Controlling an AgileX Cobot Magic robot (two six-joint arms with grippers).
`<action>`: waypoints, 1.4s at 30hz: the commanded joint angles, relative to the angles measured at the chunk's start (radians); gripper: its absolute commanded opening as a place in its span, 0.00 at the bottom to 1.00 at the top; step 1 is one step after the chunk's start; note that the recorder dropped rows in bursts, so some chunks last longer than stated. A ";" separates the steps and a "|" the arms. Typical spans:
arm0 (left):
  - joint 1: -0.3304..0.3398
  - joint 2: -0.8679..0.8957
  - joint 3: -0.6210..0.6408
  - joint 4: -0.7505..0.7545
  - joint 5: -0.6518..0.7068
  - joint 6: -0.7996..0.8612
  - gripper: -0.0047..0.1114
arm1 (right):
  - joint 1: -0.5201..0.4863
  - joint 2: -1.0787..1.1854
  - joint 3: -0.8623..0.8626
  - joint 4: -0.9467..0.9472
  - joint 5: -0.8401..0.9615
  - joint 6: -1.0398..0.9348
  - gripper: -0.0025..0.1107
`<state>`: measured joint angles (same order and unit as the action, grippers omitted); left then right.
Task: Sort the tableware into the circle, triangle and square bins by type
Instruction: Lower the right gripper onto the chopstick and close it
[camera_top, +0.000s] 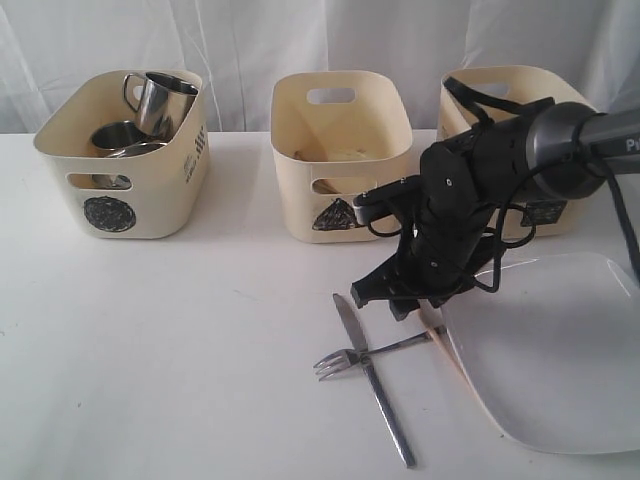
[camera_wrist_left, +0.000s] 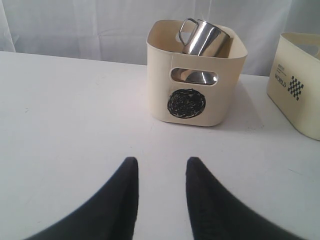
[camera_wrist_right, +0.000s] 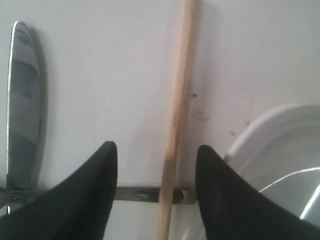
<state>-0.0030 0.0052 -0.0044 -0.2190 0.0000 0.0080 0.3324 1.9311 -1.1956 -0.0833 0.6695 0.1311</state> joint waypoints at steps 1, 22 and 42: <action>0.002 -0.005 0.004 -0.005 0.000 -0.008 0.36 | -0.005 0.009 -0.006 -0.005 -0.005 0.003 0.44; 0.002 -0.005 0.004 -0.005 0.000 -0.008 0.36 | -0.005 0.015 -0.007 -0.003 0.014 0.001 0.44; 0.002 -0.005 0.004 -0.005 0.000 -0.008 0.36 | -0.036 0.015 -0.007 0.091 0.029 0.003 0.44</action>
<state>-0.0030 0.0052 -0.0044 -0.2190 0.0000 0.0080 0.3085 1.9459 -1.1997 0.0057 0.6934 0.1311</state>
